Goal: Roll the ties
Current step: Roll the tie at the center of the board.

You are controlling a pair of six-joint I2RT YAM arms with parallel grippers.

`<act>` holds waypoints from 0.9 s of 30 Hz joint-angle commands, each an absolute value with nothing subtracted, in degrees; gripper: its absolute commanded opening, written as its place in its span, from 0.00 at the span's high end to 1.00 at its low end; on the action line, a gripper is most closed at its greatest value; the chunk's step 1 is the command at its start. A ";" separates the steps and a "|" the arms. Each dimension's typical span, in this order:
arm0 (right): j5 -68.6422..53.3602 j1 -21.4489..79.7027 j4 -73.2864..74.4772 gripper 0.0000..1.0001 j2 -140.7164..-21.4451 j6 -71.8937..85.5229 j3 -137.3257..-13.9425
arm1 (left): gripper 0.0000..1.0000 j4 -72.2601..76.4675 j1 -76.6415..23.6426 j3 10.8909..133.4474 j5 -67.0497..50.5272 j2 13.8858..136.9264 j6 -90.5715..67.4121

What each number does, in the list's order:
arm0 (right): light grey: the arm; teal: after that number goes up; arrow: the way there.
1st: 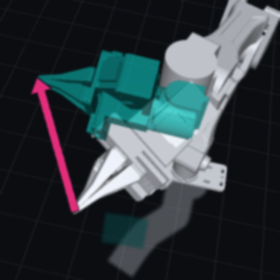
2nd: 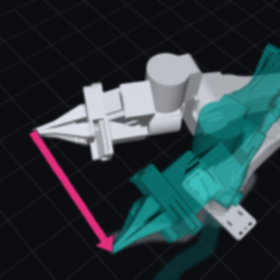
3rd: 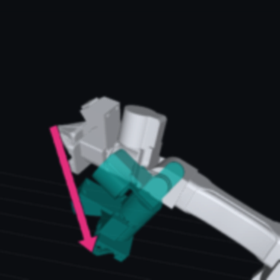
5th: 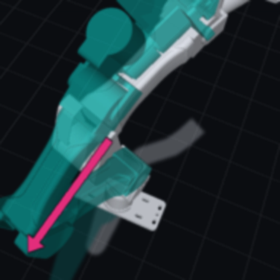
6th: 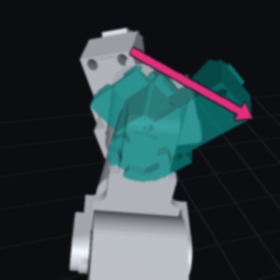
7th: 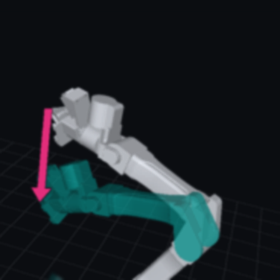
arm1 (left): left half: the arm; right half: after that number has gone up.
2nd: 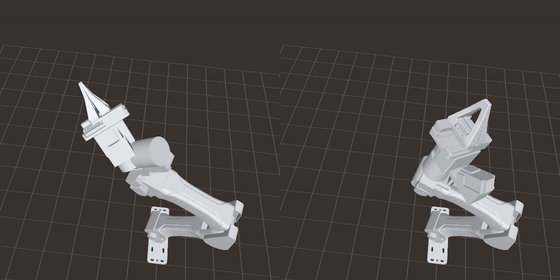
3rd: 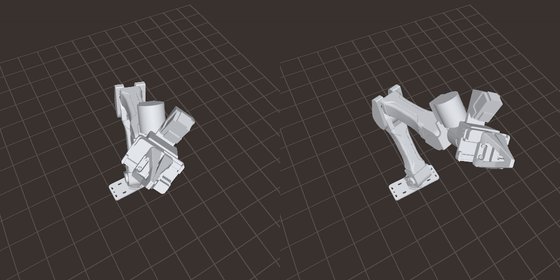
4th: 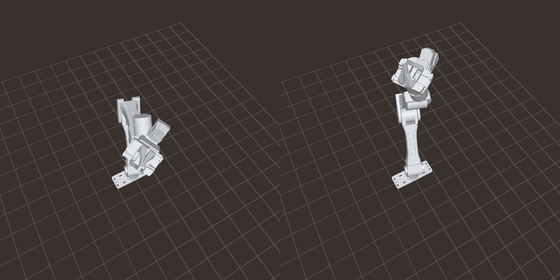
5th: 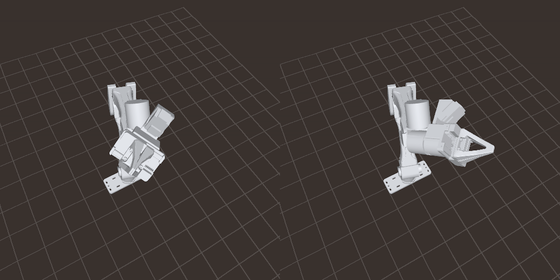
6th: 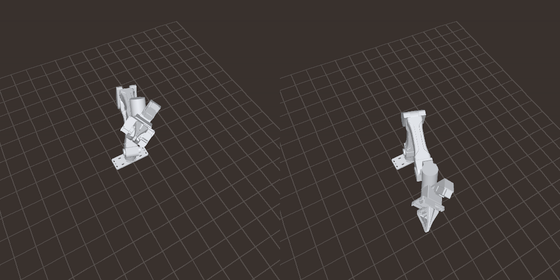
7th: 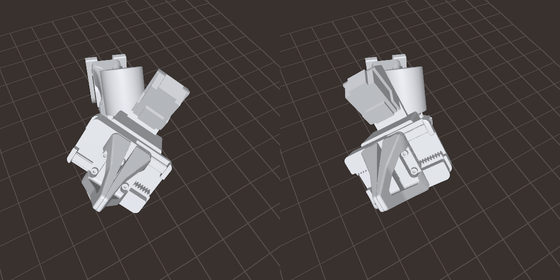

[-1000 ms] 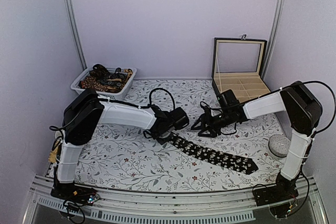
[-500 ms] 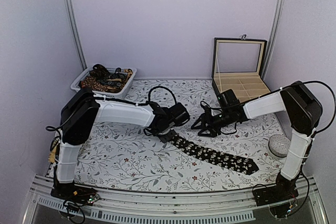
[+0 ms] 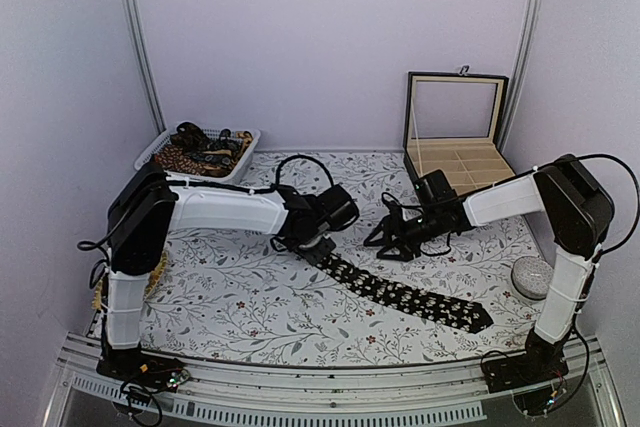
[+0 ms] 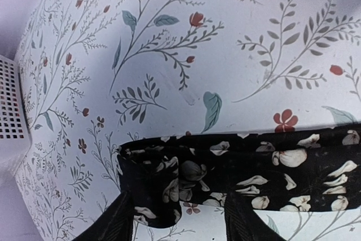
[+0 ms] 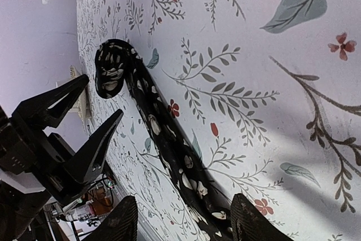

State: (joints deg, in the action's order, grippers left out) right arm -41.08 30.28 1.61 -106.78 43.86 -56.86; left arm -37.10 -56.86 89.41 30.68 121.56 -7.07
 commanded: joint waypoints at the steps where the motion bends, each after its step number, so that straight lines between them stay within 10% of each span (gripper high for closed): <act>1: -41.82 29.90 1.11 0.44 -104.49 44.08 -59.12 | 0.42 -33.88 -56.20 89.59 26.83 116.02 -6.43; 12: -42.35 31.77 -0.84 0.48 -105.90 46.92 -62.51 | 0.00 -22.26 -45.78 78.21 4.07 100.32 -13.53; 27: -42.96 40.08 -6.33 0.59 -123.03 55.69 -79.45 | 0.02 -4.27 -30.09 61.71 -22.79 102.08 -21.61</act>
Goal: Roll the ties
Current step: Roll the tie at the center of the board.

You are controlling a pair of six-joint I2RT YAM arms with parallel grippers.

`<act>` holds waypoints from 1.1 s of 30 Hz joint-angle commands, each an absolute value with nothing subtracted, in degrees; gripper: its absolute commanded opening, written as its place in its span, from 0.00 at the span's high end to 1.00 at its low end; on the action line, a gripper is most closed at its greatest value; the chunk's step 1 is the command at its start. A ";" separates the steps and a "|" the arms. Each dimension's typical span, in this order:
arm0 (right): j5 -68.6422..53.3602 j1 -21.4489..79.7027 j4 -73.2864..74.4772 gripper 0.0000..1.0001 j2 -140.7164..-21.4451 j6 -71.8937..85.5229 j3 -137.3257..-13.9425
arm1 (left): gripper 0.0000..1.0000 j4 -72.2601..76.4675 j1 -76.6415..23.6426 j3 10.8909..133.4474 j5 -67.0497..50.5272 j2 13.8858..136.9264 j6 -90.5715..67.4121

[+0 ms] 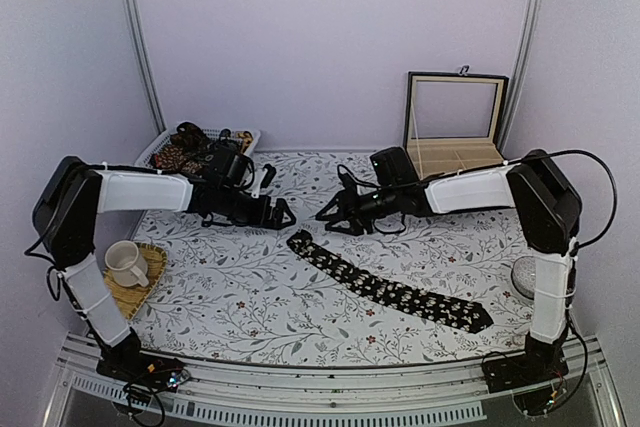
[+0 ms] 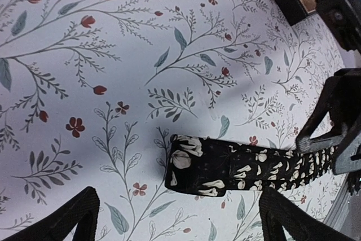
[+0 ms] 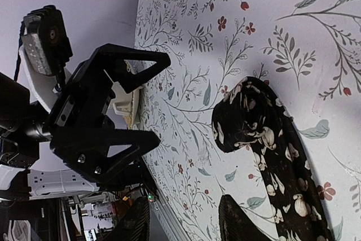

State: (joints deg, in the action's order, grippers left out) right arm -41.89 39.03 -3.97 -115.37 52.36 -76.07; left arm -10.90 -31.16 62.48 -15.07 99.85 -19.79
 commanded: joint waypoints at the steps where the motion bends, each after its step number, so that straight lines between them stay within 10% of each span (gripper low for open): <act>1: -43.04 40.37 -6.86 0.60 -124.21 56.25 -80.18 | 0.04 -3.70 -29.88 61.70 -23.64 102.79 -21.70; 33: -42.22 42.10 -7.32 0.69 -135.12 59.55 -85.70 | 0.46 4.58 -27.62 59.95 -32.36 112.10 -23.44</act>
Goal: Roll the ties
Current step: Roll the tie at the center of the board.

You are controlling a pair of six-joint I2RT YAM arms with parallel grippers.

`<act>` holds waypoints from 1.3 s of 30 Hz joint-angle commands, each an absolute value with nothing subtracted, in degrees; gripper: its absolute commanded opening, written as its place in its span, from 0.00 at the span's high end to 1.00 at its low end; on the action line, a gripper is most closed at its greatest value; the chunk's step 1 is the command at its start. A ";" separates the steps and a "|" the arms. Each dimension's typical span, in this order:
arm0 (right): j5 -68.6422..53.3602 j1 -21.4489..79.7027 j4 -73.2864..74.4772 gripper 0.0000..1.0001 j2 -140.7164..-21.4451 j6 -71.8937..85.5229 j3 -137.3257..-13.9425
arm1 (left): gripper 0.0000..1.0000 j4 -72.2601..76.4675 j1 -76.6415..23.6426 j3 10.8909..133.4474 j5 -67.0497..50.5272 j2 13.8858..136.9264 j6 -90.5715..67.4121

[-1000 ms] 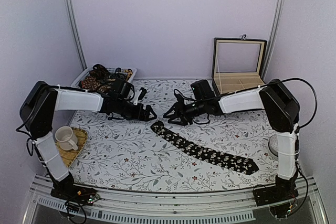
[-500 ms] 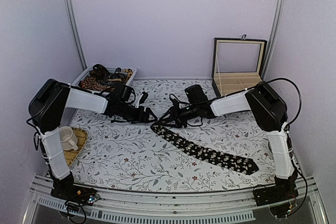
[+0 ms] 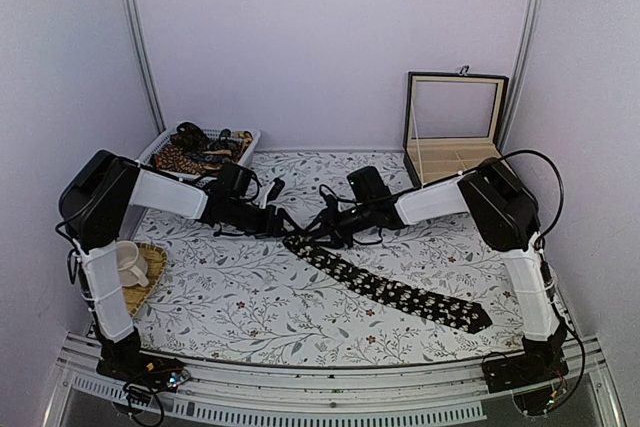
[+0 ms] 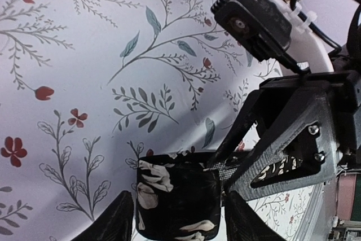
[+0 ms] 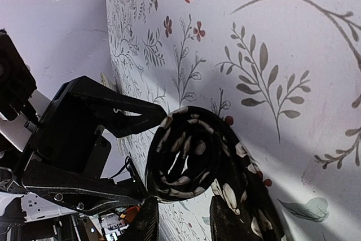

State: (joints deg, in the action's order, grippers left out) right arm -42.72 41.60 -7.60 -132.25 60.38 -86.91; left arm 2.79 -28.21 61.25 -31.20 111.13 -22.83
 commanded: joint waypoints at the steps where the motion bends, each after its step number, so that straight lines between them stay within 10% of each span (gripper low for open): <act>1: -42.00 42.10 -7.18 0.69 -134.04 59.38 -85.54 | 0.46 4.84 -27.60 59.65 -32.44 111.96 -23.73; 39: -43.53 43.47 -10.95 0.72 -137.21 64.66 -88.52 | 0.55 5.10 -28.83 59.72 -32.54 110.04 -23.53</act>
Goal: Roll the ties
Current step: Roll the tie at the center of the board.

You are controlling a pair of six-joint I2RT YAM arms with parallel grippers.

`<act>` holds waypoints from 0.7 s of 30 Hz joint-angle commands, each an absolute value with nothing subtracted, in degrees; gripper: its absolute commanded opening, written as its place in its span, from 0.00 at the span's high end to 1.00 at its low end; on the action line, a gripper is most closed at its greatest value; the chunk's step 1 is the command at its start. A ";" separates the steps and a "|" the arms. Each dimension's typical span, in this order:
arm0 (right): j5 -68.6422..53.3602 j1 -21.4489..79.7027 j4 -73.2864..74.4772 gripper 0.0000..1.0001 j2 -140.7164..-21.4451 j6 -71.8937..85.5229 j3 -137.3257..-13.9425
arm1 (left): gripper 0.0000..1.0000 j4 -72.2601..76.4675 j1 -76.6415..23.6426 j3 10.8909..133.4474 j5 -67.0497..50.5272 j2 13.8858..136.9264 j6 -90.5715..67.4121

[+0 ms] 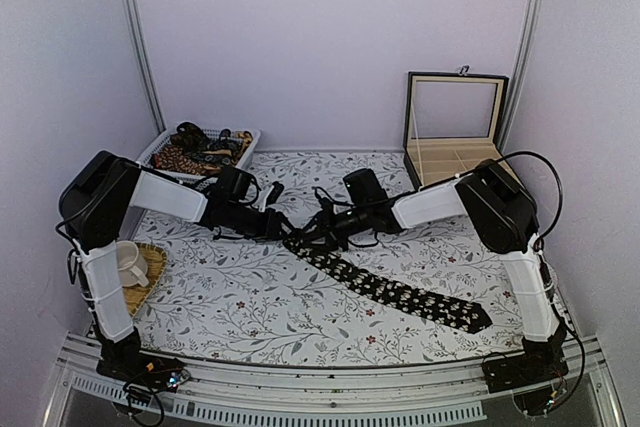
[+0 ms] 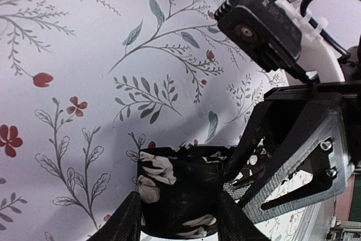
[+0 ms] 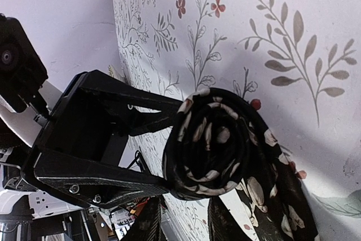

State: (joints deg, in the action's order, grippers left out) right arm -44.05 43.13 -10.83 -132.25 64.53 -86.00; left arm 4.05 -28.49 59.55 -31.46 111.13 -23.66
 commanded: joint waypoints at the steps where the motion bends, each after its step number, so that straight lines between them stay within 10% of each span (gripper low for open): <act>1: -43.46 43.46 -10.27 0.73 -137.75 64.53 -89.04 | 0.55 5.10 -28.83 59.66 -32.65 109.97 -23.63; 21: -40.16 43.27 -6.04 0.85 -140.71 61.70 -88.34 | 0.53 6.71 -28.29 58.85 -34.67 109.32 -24.70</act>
State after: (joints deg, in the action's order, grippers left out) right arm -42.33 43.13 -7.18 -135.13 62.52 -88.53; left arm 5.37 -28.49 59.55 -33.01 111.13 -24.18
